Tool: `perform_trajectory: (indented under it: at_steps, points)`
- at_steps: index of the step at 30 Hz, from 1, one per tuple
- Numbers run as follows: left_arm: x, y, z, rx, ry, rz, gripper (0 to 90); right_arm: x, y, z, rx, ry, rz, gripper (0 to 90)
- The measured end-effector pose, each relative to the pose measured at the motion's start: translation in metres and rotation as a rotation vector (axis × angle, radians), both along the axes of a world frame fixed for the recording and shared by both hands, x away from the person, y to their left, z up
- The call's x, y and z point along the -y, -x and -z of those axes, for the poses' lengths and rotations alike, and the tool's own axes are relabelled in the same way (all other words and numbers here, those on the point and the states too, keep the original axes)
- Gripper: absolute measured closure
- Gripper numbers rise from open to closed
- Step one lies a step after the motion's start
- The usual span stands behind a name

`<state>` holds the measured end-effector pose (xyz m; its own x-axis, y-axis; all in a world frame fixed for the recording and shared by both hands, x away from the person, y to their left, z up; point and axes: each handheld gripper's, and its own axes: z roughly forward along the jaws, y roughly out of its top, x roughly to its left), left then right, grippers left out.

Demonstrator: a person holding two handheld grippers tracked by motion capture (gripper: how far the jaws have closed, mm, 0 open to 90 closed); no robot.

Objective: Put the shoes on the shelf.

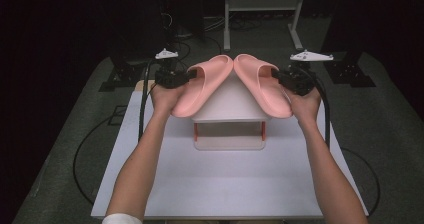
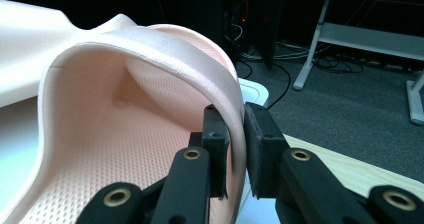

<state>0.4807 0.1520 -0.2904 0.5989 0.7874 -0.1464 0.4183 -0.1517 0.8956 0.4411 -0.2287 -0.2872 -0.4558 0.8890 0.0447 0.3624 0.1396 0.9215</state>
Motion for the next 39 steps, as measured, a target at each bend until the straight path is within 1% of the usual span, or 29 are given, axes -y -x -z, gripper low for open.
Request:
perform_trajectory:
  at_steps: [3,5,8,14,15,18,27,39]
  points:
    - [0.003,0.0,-0.001,0.001,-0.002,0.002,77.4,0.0,-0.001,0.0,-0.001,-0.001,0.008,79.7]
    - [0.004,0.0,-0.001,-0.004,0.005,0.0,76.5,0.0,-0.002,0.0,0.0,-0.002,0.008,79.5]
    - [0.006,0.0,-0.001,0.0,0.006,0.002,75.8,-0.001,-0.002,-0.001,-0.004,0.002,0.009,79.5]
    - [0.008,0.002,-0.002,-0.001,0.019,-0.001,73.3,-0.004,-0.002,-0.001,-0.003,0.006,0.009,79.1]
    - [0.008,0.002,-0.002,-0.003,0.027,-0.002,72.3,-0.004,-0.002,-0.001,-0.004,0.005,0.008,78.9]
    - [0.01,0.003,-0.003,0.0,0.022,0.0,71.1,-0.005,-0.001,-0.001,-0.005,0.007,0.009,78.7]
    - [0.012,0.004,-0.004,0.001,0.044,-0.006,67.8,-0.01,-0.002,-0.002,-0.007,0.005,0.007,77.5]
    - [0.014,0.006,-0.005,-0.002,0.061,-0.008,63.7,-0.017,-0.004,-0.002,-0.012,0.005,0.012,76.0]
